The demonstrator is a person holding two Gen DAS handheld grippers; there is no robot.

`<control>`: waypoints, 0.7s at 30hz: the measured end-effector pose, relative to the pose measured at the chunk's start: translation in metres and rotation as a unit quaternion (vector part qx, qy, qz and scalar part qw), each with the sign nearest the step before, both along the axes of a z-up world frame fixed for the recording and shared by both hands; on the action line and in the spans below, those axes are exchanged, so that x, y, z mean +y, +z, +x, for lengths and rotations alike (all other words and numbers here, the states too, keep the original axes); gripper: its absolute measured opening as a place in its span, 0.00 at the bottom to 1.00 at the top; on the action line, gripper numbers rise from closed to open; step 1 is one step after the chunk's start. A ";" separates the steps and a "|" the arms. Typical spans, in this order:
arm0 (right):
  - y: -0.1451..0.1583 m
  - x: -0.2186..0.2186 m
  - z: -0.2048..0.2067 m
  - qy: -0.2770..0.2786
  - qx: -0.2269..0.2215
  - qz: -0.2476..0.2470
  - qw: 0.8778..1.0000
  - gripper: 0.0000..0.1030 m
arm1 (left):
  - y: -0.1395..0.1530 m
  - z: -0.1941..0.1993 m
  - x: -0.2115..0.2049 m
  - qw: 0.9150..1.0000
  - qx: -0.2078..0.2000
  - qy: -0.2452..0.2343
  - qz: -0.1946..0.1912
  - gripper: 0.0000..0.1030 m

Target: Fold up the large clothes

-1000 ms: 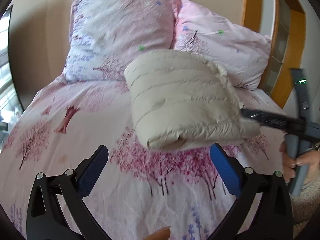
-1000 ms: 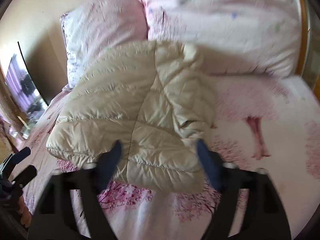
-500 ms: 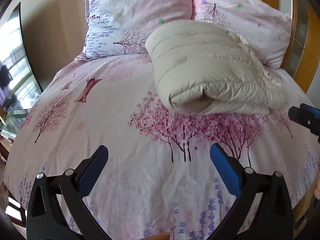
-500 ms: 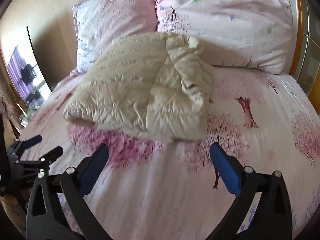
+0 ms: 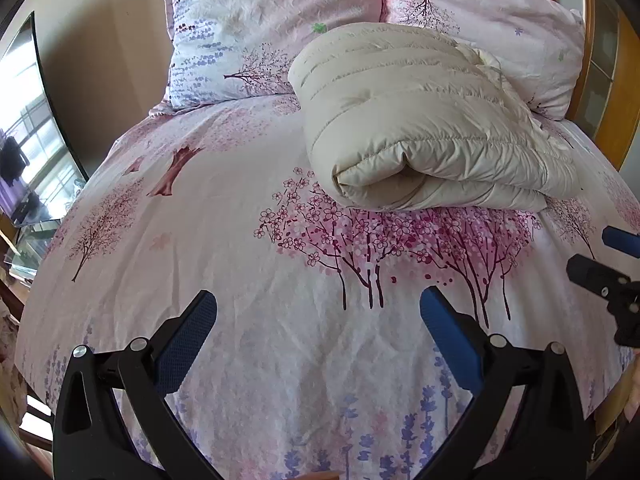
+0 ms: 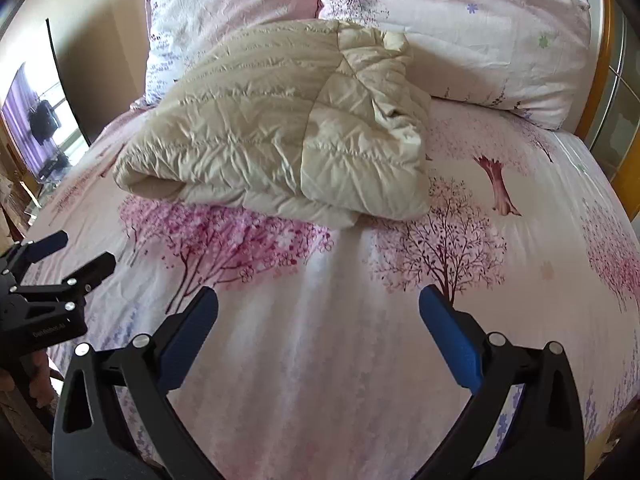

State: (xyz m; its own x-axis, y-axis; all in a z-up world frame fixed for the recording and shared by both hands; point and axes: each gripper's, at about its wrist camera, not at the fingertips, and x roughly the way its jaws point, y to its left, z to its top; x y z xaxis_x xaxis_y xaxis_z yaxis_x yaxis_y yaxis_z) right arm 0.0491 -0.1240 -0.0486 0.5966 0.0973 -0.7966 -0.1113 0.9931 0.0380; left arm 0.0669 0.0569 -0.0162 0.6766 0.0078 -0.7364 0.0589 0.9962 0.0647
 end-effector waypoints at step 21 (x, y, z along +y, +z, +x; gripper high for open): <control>-0.007 -0.002 0.005 -0.011 0.015 -0.009 1.000 0.98 | -0.007 0.009 0.003 1.000 0.025 0.004 -0.005 0.99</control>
